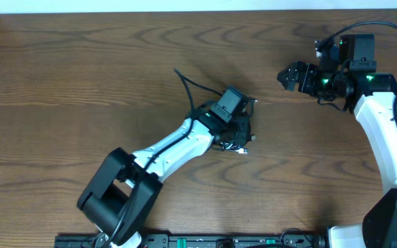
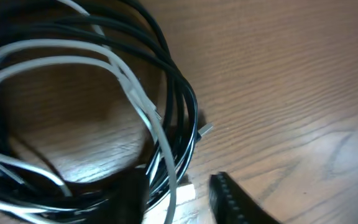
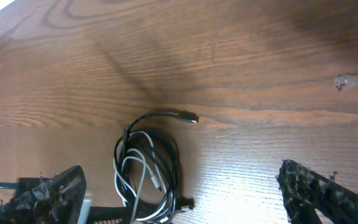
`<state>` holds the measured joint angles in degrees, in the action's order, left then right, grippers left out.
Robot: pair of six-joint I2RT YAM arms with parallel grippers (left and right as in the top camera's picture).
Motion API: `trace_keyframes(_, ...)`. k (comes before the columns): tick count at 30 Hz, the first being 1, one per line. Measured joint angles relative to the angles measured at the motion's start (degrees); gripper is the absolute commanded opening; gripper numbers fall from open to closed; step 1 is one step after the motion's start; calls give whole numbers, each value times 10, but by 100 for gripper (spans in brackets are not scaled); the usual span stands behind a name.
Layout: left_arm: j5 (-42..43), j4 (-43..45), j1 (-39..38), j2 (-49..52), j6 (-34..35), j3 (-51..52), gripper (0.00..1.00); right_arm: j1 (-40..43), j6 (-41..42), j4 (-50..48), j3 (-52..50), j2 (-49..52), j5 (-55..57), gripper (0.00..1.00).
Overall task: Untangle cables
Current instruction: 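Grasp the black and white cable bundle with the left gripper and lift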
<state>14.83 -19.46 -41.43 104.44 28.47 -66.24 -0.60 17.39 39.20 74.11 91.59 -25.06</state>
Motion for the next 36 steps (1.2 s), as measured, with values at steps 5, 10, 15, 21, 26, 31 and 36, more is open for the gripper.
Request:
trace_keyframes(5, -32, 0, -3, 20, 0, 0, 7, 0, 0, 0, 0, 0, -1, 93)
trace_keyframes(10, -56, 0, -3, 26, 0, 0, 7, -1, 0, 3, 0, 0, -3, 88)
trace_keyframes(15, -60, 0, -2, -41, 0, 0, 7, -10, -4, 4, 0, 0, -3, 86)
trace_keyframes(21, -61, 0, -2, -233, 1, -2, 8, -28, -8, 2, 0, 0, -3, 83)
trace_keyframes(26, -61, -4, -2, -321, 2, -6, 8, -50, -11, 1, 0, 0, -5, 83)
trace_keyframes(31, -62, -9, -2, -337, 2, -6, 7, -67, -13, -2, 0, 0, -9, 83)
trace_keyframes(36, -62, -9, -2, -336, 2, -6, 8, -82, -56, -8, 0, 0, -61, 80)
